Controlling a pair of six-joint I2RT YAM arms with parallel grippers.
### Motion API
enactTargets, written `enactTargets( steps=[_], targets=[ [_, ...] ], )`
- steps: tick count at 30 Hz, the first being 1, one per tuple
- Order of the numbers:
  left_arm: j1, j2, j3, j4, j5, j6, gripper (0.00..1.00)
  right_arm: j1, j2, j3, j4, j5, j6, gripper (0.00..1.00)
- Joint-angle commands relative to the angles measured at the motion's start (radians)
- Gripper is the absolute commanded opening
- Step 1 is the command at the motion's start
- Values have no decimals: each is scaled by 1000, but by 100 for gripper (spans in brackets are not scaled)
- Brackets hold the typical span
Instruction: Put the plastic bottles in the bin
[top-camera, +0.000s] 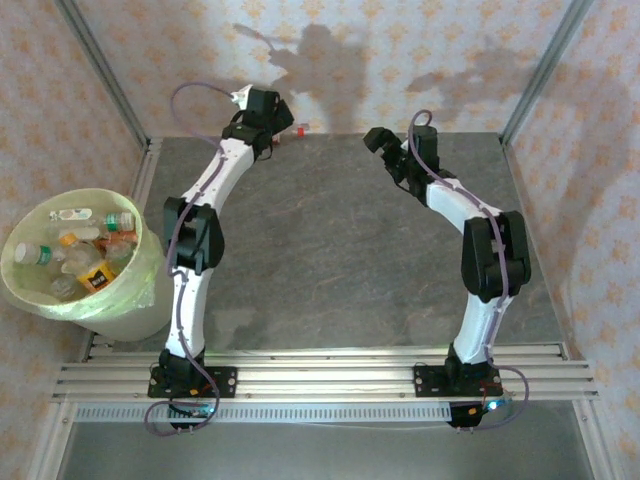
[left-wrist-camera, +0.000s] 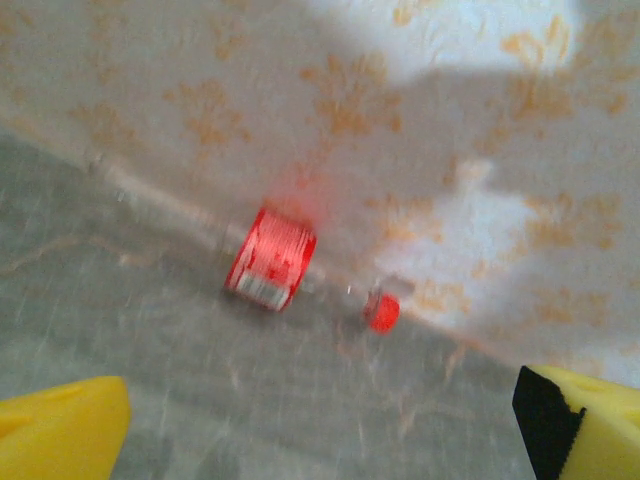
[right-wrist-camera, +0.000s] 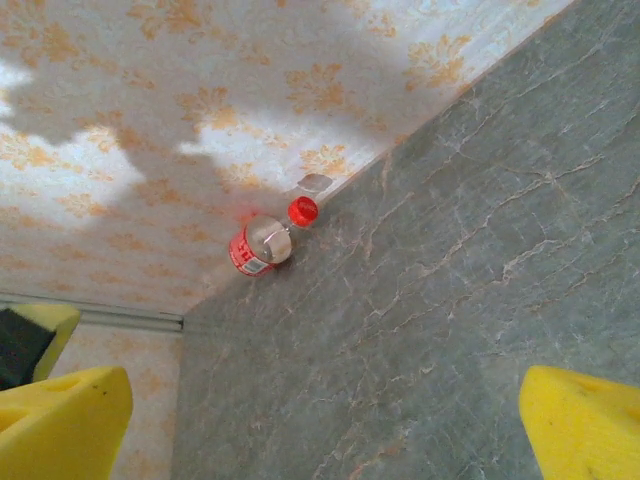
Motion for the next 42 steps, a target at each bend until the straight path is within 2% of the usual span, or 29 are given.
enactTargets(
  steps=[1, 5, 13, 16, 21, 25, 31, 35, 42],
  targets=[
    [31, 112, 185, -18, -74, 48, 100, -2, -8, 34, 25, 22, 1, 99],
    [63, 265, 376, -49, -56, 34, 100, -2, -15, 31, 12, 14, -30, 99],
    [134, 391, 435, 109, 47, 48, 100, -1, -35, 1, -3, 1, -52, 99],
    [148, 429, 470, 131, 53, 119, 100, -1, -40, -16, -6, -5, -52, 99],
    [180, 476, 490, 173, 54, 116, 100, -1, -35, -32, -7, -11, -46, 99],
    [188, 509, 529, 171, 68, 167, 100, -1, -45, -41, -6, -11, -53, 99],
    [234, 554, 534, 203, 88, 72, 100, -1, -74, -68, -10, 15, -83, 99],
    [238, 582, 552, 249, 142, 60, 100, -1, -79, -60, -31, 28, -110, 99],
    [251, 648, 556, 331, 229, -65, 100, -1, -71, -47, -38, 32, -120, 99]
  ],
)
